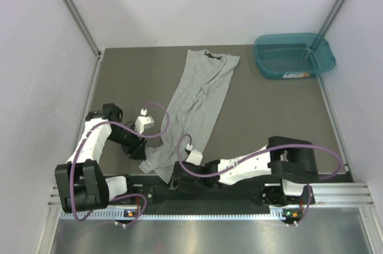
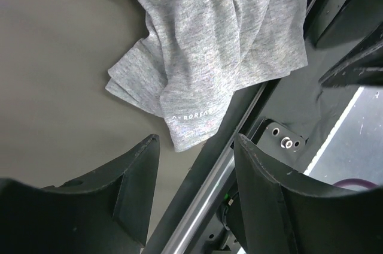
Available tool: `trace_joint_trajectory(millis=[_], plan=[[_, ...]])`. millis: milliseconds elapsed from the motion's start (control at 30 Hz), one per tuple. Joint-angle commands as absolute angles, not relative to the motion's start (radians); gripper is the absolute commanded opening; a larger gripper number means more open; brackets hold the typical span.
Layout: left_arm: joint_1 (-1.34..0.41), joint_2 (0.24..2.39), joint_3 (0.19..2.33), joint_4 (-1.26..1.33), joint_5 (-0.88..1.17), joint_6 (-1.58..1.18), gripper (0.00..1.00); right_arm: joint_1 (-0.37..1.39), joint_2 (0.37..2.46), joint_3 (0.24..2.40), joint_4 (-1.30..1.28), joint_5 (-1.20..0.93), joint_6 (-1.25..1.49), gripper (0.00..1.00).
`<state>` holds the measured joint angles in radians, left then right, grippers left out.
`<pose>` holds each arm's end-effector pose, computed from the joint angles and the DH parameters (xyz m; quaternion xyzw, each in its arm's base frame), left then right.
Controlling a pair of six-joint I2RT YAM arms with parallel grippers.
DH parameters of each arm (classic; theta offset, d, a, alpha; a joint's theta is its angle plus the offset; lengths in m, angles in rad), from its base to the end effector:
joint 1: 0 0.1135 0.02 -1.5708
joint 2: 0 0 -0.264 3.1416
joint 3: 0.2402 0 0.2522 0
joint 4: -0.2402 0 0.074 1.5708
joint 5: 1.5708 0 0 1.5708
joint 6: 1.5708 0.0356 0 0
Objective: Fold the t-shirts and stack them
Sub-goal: Fold the tshirt
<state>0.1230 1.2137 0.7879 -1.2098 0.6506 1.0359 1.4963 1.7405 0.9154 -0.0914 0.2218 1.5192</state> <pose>0.1703 -0.0007 0.2122 0.4081 0.8547 -0.2841 0.1492 0.0332 0.3395 0.1482 0.0463 0.9407 0.3121 0.1247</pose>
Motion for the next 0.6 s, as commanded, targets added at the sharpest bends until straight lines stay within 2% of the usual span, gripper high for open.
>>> trace_joint_trajectory(millis=[0,100,300,433,567], plan=[[0.120,1.207,0.790,-1.209,0.701,1.065,0.58,1.520,1.776,0.869,0.039,0.326,1.692,0.53],[0.120,1.186,0.801,-1.255,0.713,1.091,0.58,1.542,1.740,0.856,-0.049,0.394,1.756,0.54],[0.118,1.158,0.816,-1.255,0.715,1.069,0.57,1.540,1.770,0.968,-0.291,0.451,1.730,0.56],[0.120,1.170,0.833,-1.253,0.718,1.049,0.58,1.523,1.740,0.954,-0.382,0.514,1.785,0.55],[0.118,1.186,0.833,-1.246,0.719,1.055,0.57,1.490,1.744,0.963,-0.349,0.522,1.672,0.56]])
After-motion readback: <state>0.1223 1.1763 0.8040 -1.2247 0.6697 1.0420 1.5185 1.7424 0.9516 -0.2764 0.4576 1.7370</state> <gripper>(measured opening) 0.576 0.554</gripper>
